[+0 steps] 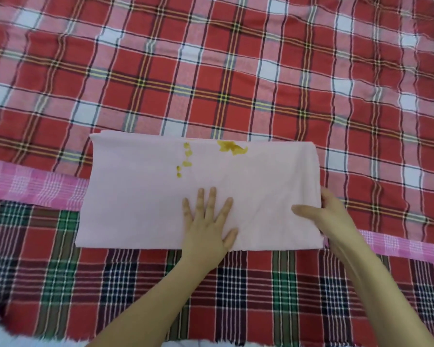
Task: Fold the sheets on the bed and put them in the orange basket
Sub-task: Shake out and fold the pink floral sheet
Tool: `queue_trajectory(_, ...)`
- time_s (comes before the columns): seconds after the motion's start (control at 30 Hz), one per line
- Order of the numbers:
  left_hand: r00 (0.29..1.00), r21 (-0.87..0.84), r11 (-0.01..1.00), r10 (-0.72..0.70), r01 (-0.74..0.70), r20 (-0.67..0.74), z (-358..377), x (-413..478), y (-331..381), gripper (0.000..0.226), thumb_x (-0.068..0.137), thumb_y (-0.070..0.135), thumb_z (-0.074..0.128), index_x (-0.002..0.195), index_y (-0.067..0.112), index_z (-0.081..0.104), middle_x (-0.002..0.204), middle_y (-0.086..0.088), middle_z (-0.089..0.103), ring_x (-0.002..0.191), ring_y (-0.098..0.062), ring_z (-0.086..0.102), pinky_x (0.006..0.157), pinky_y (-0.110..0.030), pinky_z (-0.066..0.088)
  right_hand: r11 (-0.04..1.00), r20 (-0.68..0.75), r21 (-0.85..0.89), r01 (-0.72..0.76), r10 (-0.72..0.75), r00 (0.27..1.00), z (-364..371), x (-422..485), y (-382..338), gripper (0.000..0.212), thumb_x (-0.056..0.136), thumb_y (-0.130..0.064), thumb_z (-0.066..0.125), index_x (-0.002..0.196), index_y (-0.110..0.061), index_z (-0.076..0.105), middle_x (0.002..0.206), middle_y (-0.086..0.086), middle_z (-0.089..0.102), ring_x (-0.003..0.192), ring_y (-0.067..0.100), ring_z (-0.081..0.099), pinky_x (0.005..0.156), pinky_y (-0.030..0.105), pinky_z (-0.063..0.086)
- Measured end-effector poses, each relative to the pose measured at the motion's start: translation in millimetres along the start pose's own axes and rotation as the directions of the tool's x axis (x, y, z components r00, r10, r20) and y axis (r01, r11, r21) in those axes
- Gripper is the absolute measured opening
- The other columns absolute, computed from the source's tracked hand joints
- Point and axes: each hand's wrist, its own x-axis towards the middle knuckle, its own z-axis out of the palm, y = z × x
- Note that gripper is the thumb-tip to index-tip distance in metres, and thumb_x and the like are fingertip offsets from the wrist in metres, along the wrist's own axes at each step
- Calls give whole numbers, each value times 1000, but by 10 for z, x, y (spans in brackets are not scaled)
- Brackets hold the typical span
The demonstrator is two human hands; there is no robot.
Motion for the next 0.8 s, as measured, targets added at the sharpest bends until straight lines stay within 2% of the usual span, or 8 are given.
queue_trajectory(0.13, 982, -518, 850, -167, 98, -88, -397, -92, -253, 43, 98, 36, 36, 137, 22, 47, 145, 2, 42, 135, -18, 37, 113, -30, 19, 914, 56, -239, 328, -324, 944, 602, -567, -484, 83, 72, 0, 63, 140, -39, 36, 104, -15, 63, 87, 11, 63, 71, 32, 49)
queue_trajectory(0.23, 841, -896, 335, -536, 291, 73, -730, -185, -668, 28, 98, 27, 45, 123, 20, 56, 123, 0, 61, 108, -15, 58, 94, -29, 43, 679, 163, -626, 384, -368, 916, 1372, -670, -537, 97, 77, -15, 57, 149, -39, -2, 74, -5, 52, 65, 21, 50, 57, 28, 37)
queue_trajectory(0.3, 770, -959, 15, -599, 285, 219, -832, -185, -947, 28, 100, 26, 40, 123, 14, 52, 114, -8, 63, 95, -18, 64, 87, -34, 50, 563, 182, -742, 365, -354, 917, 1917, -579, -427, 94, 83, -20, 53, 149, -29, -13, 71, -3, 53, 62, 19, 49, 50, 28, 29)
queue_trajectory(0.33, 761, -956, -45, -594, 291, 260, -849, -173, -1058, 30, 101, 26, 39, 125, 11, 50, 111, -10, 63, 90, -19, 64, 84, -34, 52, 529, 190, -769, 360, -348, 918, 2157, -499, -327, 92, 85, -22, 51, 150, -25, -14, 78, -1, 59, 66, 19, 52, 49, 27, 26)
queue_trajectory(0.47, 791, -935, 59, -554, 349, 260, -811, -39, -1184, 30, 100, 27, 41, 121, 7, 51, 107, -11, 65, 85, -22, 65, 80, -34, 55, 428, 199, -834, 349, -357, 913, 2563, -254, 13, 92, 82, -22, 58, 152, -9, -1, 81, 5, 63, 59, 16, 50, 46, 23, 25)
queue_trajectory(0.53, 809, -932, 131, -548, 337, 215, -826, 61, -1151, 34, 98, 29, 46, 120, 4, 53, 100, -10, 65, 81, -20, 64, 82, -36, 55, 394, 143, -823, 408, -553, 821, 2551, -239, 111, 95, 53, -17, 76, 140, -2, 42, 45, -6, 37, 37, 7, 14, 43, 16, 5)
queue_trajectory(0.6, 830, -917, 220, -530, 333, 174, -855, 192, -1068, 42, 94, 39, 52, 121, 6, 53, 102, -7, 64, 88, -20, 63, 88, -39, 52, 305, 187, -807, 507, -682, 707, 2488, -235, 208, 94, 33, -11, 78, 125, -1, 60, 43, -12, 6, 41, 4, -7, 46, 12, -5)
queue_trajectory(0.8, 844, -790, 528, -535, 312, -25, -897, 587, -756, 44, 87, 45, 60, 105, 5, 55, 96, -8, 64, 89, -26, 59, 68, -29, 39, 205, 439, -703, 681, -629, 642, 2298, -303, 318, 64, 49, -12, 75, 111, -3, 67, 42, -9, 27, 37, 9, 18, 40, 16, -3)
